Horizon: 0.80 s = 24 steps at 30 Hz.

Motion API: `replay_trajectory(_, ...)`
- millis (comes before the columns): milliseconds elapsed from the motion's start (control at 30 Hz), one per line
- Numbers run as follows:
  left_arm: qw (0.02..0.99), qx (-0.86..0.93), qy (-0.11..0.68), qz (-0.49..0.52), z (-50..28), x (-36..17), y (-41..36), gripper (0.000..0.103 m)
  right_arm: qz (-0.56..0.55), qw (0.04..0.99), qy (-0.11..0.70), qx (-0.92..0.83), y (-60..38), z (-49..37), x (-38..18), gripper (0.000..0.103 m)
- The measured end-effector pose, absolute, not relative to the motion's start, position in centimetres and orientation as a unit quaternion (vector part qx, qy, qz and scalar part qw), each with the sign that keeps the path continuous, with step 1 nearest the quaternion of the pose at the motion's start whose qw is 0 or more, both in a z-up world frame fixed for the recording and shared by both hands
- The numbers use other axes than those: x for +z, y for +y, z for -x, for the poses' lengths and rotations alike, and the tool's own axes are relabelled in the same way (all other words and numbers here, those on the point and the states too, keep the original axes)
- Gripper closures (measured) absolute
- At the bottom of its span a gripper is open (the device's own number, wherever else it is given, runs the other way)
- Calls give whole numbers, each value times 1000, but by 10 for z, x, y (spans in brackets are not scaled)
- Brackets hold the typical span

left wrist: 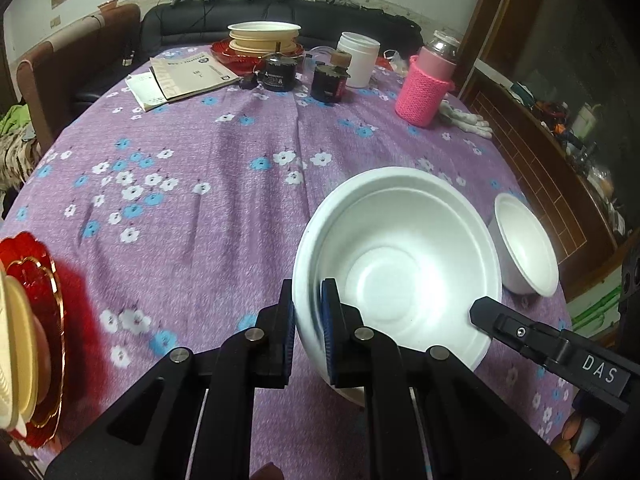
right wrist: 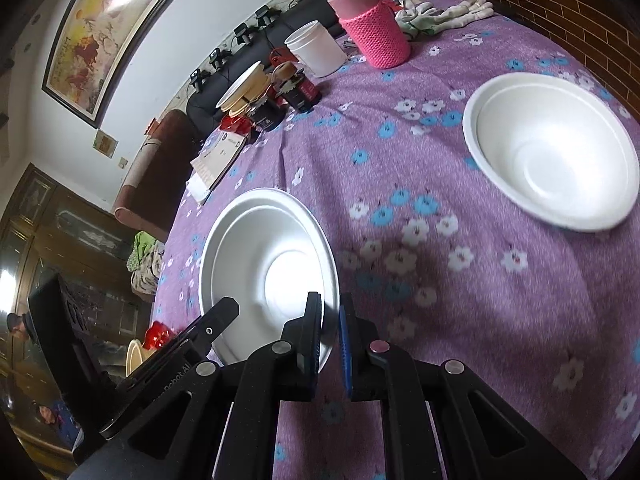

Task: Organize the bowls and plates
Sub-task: 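Lift and carry the white foam bowl with the left tool toward the stack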

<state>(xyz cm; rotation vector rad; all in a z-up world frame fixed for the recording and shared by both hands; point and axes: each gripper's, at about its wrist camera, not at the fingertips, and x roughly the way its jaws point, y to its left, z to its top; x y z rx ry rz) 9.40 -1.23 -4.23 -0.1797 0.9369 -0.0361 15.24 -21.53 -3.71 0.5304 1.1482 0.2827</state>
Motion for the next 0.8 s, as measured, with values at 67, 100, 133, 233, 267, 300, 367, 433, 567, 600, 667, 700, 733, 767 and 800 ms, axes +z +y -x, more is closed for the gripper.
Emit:
replay_trajectory(67,890,-17,448,84,-88,-42,-12,93,-249,797,534,135,-215,-146,-37,95)
replay_trajectory(100,891,-17,447,82,-85,-41,-12,93,-249,798,533,135,-215,-143,-36,95)
replay_trajectory(133,891,-17,446,81,-82,-41,-11,93,-249,798,532,136,-214,-139,-36,95)
replay_trajectory(233,893,-16,443,77,-76,-41,-11,93,-250,798,530,138,-213,-133,-35,95)
replay_trajectory(267,893,-15,443,76,-74,-41,-11,93,-251,798,530,138,-213,-131,-36,95)
replay_trajectory(300,894,-14,442,76,-72,-42,-10,93,-250,798,531,138,-213,-129,-36,95)
replay_trajectory(367,894,-14,441,76,-69,-42,-9,93,-250,798,531,139,-211,-127,-36,95)
replay_trajectory(433,895,-12,440,75,-66,-42,-8,93,-249,798,530,140,-209,-124,-35,95)
replay_trajectory(567,896,-8,437,75,-59,-41,-5,93,-245,800,528,143,-205,-119,-33,95)
replay_trajectory(600,896,-8,437,75,-58,-41,-4,93,-244,801,528,144,-204,-118,-33,95)
replay_trajectory(667,897,-6,435,77,-56,-40,-3,93,-243,801,527,147,-203,-117,-32,95)
replay_trajectory(700,898,-5,434,77,-55,-39,-1,93,-242,801,527,148,-202,-116,-31,95)
replay_trajectory(733,898,-5,433,77,-53,-38,-1,93,-242,801,526,149,-201,-116,-31,95)
replay_trajectory(767,898,-4,433,77,-53,-38,0,93,-241,802,526,151,-200,-115,-30,95)
replay_trajectory(800,898,-4,433,78,-52,-38,1,93,-240,802,525,152,-199,-115,-29,95)
